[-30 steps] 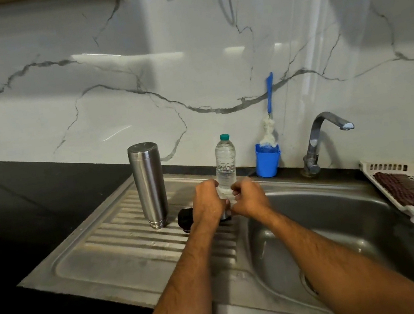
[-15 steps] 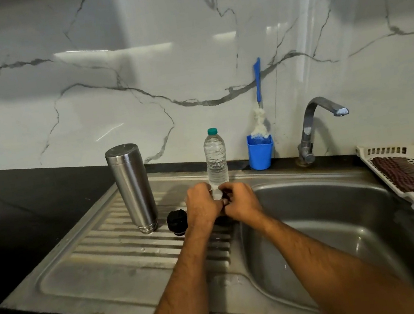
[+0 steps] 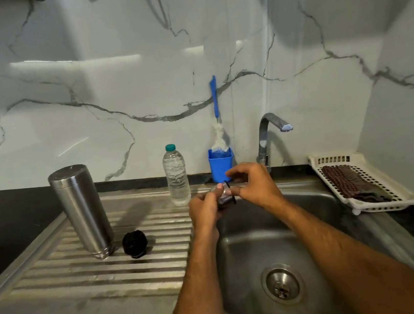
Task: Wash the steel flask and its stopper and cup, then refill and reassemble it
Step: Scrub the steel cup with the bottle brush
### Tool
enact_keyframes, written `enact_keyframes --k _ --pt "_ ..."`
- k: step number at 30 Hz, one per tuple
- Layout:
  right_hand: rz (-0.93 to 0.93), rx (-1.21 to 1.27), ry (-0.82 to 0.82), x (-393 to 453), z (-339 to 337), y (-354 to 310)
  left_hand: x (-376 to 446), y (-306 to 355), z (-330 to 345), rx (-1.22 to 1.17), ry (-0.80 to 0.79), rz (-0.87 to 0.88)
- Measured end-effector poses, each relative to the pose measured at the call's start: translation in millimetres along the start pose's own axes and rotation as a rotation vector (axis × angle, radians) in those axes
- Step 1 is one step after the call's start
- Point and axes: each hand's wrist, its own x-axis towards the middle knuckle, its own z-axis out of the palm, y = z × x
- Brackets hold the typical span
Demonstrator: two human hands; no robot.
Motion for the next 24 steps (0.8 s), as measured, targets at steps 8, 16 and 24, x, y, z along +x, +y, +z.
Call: enact_keyframes --k 8,16,24 --pt "0.173 0.02 0.102 54.4 -9.6 28.5 26.0 -20.8 18.0 -0.163 0.049 -0.072" --pt "0.284 0.044 0.153 127.7 13.1 37.8 51.1 -19.3 14.8 -0.438 0.096 -0.141" --pt "0.245 -0.051 0.155 174.9 36.8 35.3 53.7 -24.4 15.3 -0.476 0.062 -0.159"
